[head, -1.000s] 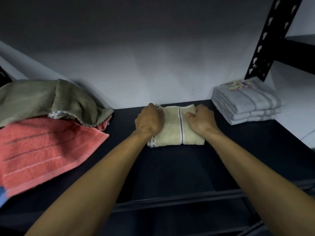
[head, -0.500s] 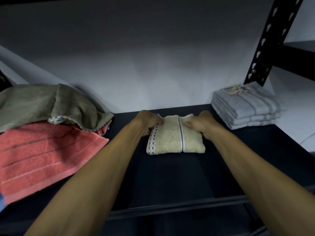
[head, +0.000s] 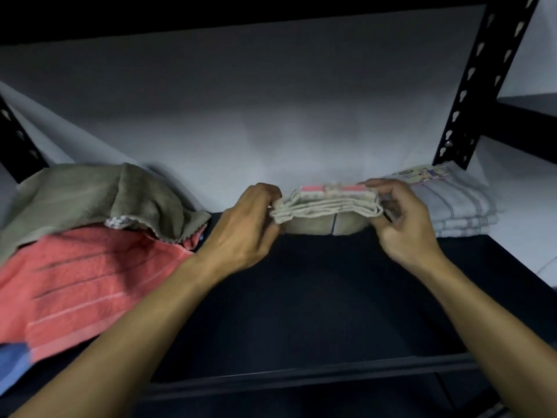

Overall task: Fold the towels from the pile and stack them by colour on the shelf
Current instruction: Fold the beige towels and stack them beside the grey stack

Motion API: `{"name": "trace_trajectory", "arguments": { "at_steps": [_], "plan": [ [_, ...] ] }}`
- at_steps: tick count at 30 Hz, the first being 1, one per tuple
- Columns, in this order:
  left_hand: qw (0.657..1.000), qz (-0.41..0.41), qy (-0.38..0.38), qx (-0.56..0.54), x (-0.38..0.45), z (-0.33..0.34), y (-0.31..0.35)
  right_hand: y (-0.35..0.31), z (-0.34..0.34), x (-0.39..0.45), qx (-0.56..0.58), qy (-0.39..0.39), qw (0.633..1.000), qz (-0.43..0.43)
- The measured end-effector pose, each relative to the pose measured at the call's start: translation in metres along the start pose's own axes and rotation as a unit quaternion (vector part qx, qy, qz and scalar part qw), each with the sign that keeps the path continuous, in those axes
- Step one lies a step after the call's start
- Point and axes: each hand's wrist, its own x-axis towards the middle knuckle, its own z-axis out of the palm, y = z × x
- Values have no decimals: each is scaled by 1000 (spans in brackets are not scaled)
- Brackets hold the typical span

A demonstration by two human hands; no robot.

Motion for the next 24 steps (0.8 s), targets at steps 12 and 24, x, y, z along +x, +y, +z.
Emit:
{"name": "trace_trajectory", "arguments": {
  "at_steps": [12,24],
  "plan": [
    [982,31,-180,44,-103,6,22,-10,-16,-97,-164,-291,942,-12],
    [973,-108,-205,-4,-51,18,22,-20,8,-61,-188,-261,945,61]
  ]
}}
